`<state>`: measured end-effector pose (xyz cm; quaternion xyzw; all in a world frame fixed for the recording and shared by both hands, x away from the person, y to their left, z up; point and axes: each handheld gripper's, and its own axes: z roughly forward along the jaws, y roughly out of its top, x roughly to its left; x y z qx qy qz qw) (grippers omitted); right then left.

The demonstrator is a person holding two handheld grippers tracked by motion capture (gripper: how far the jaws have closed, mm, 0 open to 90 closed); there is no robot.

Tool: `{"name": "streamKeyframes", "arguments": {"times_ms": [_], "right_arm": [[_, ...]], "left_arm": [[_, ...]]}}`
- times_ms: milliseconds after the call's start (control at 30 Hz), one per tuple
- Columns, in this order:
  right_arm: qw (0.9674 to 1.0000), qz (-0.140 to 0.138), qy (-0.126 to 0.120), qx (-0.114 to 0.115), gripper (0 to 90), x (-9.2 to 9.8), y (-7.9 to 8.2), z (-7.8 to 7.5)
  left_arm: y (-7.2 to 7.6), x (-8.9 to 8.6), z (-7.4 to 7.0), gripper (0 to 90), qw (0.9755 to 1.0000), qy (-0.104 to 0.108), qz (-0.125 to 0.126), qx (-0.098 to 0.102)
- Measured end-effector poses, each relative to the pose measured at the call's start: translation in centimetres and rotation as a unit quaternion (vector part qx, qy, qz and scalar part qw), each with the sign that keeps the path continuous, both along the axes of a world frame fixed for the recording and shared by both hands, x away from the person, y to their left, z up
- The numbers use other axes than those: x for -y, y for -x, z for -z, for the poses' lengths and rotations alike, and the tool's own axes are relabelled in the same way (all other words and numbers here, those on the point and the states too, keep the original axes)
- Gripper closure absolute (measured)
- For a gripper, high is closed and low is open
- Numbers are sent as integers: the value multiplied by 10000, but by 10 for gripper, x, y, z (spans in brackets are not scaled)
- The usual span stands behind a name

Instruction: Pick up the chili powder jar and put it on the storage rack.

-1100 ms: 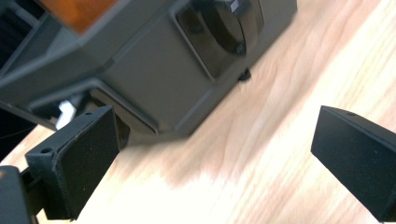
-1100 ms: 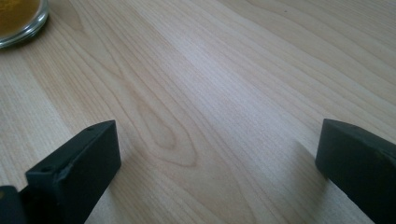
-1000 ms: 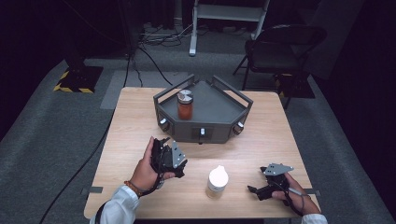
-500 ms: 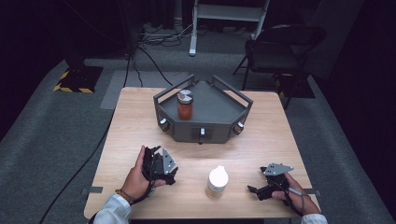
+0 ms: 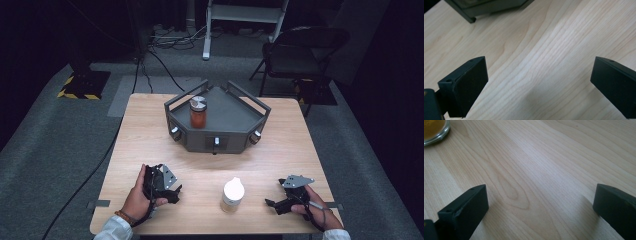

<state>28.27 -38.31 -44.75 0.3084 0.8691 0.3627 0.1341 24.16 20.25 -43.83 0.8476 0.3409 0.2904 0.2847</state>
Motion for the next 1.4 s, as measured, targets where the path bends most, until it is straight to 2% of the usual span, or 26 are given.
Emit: {"name": "streamKeyframes", "arguments": {"times_ms": [67, 167, 333, 433, 533, 633, 700, 733, 1000, 1400], "right_arm": [[10000, 0, 0, -1, 0, 0, 0, 0], [10000, 0, 0, 0, 0, 0, 0, 0], [10000, 0, 0, -1, 0, 0, 0, 0], [10000, 0, 0, 0, 0, 0, 0, 0], [10000, 0, 0, 0, 0, 0, 0, 0], [10000, -1, 0, 2, 0, 0, 0, 0], [10000, 0, 0, 0, 0, 0, 0, 0], [10000, 0, -1, 1, 0, 0, 0, 0], [10000, -1, 0, 0, 0, 0, 0, 0], [10000, 8, 1, 2, 0, 0, 0, 0]], "left_arm": [[-1, -5, 2, 15, 9999, 106, -47, -97], [-1, -10, 3, 14, 9997, 114, -86, -222], [-2, -20, 7, 15, 9984, 386, -203, -371], [-5, -28, 9, 14, 9967, 591, -250, -491], [-6, -35, 11, 4, 9957, 701, -287, -526], [-14, -45, 10, 4, 9916, 953, -370, -791], [-19, -51, 10, 4, 9893, 1050, -366, -942], [-22, -54, 9, 4, 9873, 1131, -400, -1040], [-23, -58, 9, 1, 9865, 1149, -390, -1095], [-27, -60, 9, 1, 9869, 1149, -293, -1093]]}}
